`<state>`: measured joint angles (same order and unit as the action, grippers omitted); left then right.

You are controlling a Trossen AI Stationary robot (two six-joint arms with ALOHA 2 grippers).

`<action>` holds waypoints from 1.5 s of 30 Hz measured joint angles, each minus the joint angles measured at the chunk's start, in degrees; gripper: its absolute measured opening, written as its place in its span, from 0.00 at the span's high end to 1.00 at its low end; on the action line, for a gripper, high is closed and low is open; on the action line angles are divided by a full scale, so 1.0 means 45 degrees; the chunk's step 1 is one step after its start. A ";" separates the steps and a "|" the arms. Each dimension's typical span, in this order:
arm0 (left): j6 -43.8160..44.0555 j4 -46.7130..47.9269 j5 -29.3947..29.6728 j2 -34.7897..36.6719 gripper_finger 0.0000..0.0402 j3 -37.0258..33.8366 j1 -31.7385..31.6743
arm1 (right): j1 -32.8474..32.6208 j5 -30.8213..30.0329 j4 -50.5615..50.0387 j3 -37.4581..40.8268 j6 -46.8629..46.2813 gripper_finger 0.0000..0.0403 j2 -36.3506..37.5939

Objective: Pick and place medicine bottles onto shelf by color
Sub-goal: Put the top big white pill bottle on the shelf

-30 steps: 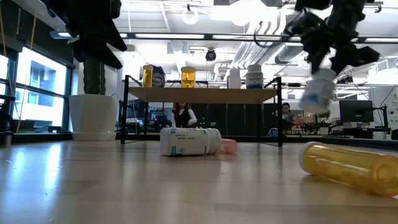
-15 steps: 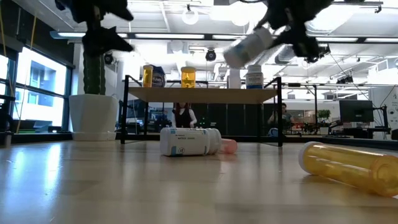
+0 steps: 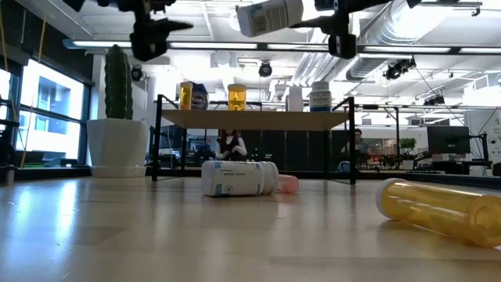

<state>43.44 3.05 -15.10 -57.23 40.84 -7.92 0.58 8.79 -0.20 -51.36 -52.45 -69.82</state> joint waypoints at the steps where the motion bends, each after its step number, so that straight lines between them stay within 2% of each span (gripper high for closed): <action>1: 0.0084 -0.0280 -0.0221 0.0000 0.30 0.0000 -0.0106 | 0.0000 0.0112 0.0134 0.0002 0.0001 0.62 -0.0005; 4: 0.0128 -0.1107 -0.0654 -0.0150 0.30 0.0000 -0.0339 | -0.0057 0.0309 0.0484 -0.0003 -0.0048 0.62 0.0000; 15: 0.0650 -0.3099 -0.0871 -0.1714 0.30 0.0005 -0.0405 | -0.1196 0.0551 0.0584 -0.0013 -0.0388 0.62 -0.0239; 18: 0.0752 -0.3830 -0.1430 -0.2299 0.30 0.0086 -0.0392 | -0.1404 0.0752 0.0579 -0.0013 -0.0733 0.62 -0.0478; 24: 0.0777 -0.3904 -0.2237 -0.3599 0.30 0.0958 -0.0147 | -0.1496 0.0832 0.0575 -0.0008 -0.0907 0.62 -0.0988; 32: 0.0443 -0.3922 -0.2315 -0.5181 0.30 0.2157 0.0509 | -0.1496 0.1128 0.1139 -0.0008 -0.0907 0.62 -0.1302; 37: 0.0452 -0.3899 -0.2357 -0.5620 0.30 0.2463 0.0788 | -0.1502 0.1240 0.1202 -0.0008 -0.0902 0.62 -0.1305; 45: 0.0977 -0.3881 -0.3391 -0.5930 0.30 0.2477 0.0873 | -0.1452 0.1484 0.1792 -0.0008 -0.0899 0.62 -0.1305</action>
<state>47.83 -14.41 -30.36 -83.92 51.99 -3.99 -5.96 15.47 7.86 -51.40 -56.49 -75.70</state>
